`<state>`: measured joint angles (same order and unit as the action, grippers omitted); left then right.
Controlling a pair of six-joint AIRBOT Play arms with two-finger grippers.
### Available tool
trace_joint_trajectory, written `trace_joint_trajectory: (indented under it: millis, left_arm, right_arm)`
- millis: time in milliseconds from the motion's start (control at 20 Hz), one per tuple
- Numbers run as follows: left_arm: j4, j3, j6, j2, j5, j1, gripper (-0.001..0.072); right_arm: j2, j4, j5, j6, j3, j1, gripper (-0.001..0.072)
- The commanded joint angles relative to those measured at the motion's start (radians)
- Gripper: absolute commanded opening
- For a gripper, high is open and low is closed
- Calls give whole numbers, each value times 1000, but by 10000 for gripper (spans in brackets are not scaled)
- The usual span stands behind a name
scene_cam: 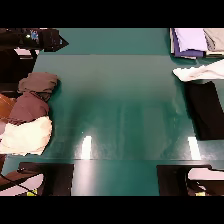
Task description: Fold the shirts.
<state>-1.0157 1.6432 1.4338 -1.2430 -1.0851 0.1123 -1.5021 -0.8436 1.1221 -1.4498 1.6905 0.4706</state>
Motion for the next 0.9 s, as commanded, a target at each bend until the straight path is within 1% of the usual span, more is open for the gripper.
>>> trace_joint_trajectory:
  millis: [0, 100, 300, 450, 650, 850]
  left_arm:
    - [1, 0, -1, 0, -1, 0, 25]
    - [1, 0, -2, 0, -10, 0, 25]
    - [1, 0, -2, 0, -16, 0, 25]
    - [1, 0, -2, 0, -16, 0, 25]
    - [0, 0, -3, 0, -32, 0, 25]
    - [0, 0, -26, 0, -32, 0, 25]
  right_arm:
    - [53, 22, -30, -1, 1, 8, 14]
    - [96, -29, -12, -4, 1, 20, 13]
    - [181, -162, 97, -17, -8, 29, 13]
    - [268, -252, 111, -46, -95, 33, 14]
    - [395, -258, 124, -46, -264, 84, 14]
    - [499, -287, 183, -45, -447, 169, 15]
